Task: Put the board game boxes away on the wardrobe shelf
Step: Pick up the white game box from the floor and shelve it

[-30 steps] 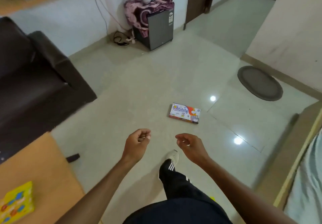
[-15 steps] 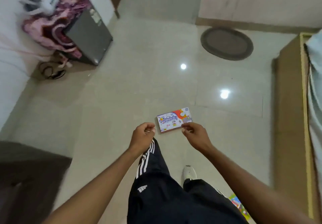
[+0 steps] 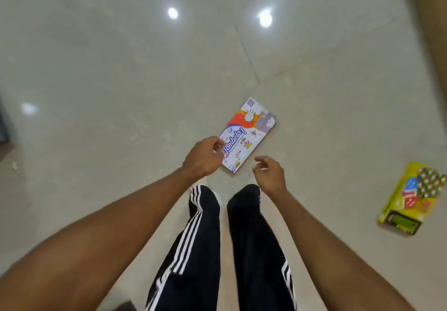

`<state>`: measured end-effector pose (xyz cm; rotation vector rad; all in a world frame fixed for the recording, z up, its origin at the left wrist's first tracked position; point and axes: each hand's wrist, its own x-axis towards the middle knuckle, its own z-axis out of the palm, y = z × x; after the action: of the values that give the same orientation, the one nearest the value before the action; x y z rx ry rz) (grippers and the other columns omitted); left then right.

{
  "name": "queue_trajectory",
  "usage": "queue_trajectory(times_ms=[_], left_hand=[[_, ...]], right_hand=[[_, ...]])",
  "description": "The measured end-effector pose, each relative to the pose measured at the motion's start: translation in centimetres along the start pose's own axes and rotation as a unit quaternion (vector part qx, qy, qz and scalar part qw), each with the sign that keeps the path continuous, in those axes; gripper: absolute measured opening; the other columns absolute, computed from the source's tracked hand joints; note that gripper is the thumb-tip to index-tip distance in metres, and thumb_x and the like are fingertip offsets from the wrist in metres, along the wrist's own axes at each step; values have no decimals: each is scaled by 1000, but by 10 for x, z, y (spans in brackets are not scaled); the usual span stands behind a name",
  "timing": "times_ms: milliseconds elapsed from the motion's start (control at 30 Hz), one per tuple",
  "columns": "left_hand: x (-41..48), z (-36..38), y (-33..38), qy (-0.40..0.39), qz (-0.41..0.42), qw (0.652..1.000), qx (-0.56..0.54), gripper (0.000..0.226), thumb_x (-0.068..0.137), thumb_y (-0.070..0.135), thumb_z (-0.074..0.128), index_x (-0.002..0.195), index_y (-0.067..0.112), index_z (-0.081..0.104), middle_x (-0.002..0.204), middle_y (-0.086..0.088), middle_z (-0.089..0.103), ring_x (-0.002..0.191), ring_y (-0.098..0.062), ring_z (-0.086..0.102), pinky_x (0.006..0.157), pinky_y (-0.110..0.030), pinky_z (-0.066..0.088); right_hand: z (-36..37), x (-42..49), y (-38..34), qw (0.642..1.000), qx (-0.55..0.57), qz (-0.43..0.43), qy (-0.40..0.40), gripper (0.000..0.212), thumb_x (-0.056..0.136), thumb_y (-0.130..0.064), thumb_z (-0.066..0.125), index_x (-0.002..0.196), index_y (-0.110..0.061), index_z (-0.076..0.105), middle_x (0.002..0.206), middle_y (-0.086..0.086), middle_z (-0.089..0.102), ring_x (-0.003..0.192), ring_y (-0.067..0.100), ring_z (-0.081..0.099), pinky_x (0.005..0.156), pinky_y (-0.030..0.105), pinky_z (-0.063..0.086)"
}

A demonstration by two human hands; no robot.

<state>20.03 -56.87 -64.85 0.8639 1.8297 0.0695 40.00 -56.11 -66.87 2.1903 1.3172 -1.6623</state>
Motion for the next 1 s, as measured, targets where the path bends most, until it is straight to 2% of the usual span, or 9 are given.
queue_trajectory(times_ms=[133,233,333,400,500,667,800,900,1000], left_hand=[[114,47,-66,-31,4,998,55,31,85,21,56,115,21,63,112,3,67,99,-21,64,90,-35,51],[180,83,-94,-30,22,996,83,41,82,19,59,123,15,57,122,-8,63,109,-28,61,92,-35,49],[227,108,-104,-51,16,993,107,59,81,20,64,135,12,43,134,-17,50,120,-33,54,97,-40,45],[252,121,-104,-69,1,993,94,62,76,22,68,132,15,41,131,-15,53,112,-32,61,92,-45,53],[267,129,-97,-93,-14,993,67,60,71,22,71,124,19,44,121,-10,60,98,-30,68,80,-48,60],[239,112,-72,-83,2,995,48,60,73,19,73,126,18,44,118,-9,64,93,-27,70,78,-49,61],[178,77,-32,-74,32,997,19,55,77,13,71,125,19,46,118,-6,67,92,-24,71,76,-47,61],[104,46,11,-77,70,994,-13,47,84,7,68,126,17,48,116,-3,68,91,-18,71,74,-40,61],[22,16,52,-86,102,991,-29,46,87,6,66,128,18,48,104,9,65,83,-6,68,64,-25,59]], right_hand=[[70,98,55,999,6,32,4,42,82,-12,62,124,-18,61,122,8,62,112,20,59,92,23,42],[103,164,83,999,37,22,20,50,80,-9,65,129,-14,58,121,8,64,104,15,61,88,20,44],[129,210,104,996,79,22,31,60,77,-11,64,135,-20,51,132,10,56,117,19,58,103,33,46],[144,229,114,993,104,12,51,63,75,-10,63,133,-28,48,132,7,51,117,20,56,103,39,47],[151,232,113,987,141,4,81,62,79,-1,58,134,-27,46,132,5,42,114,15,51,101,29,43],[138,207,99,984,154,-24,90,65,81,4,54,139,-25,45,131,6,41,123,19,48,107,32,41],[91,151,71,978,174,-57,95,64,82,6,55,137,-25,47,122,-3,39,120,14,48,104,26,41],[41,85,50,977,172,-84,96,64,81,5,56,136,-27,47,123,-4,39,122,13,46,109,36,41],[-11,8,27,976,159,-105,101,63,81,3,57,136,-27,47,128,1,41,126,20,44,110,42,39]])
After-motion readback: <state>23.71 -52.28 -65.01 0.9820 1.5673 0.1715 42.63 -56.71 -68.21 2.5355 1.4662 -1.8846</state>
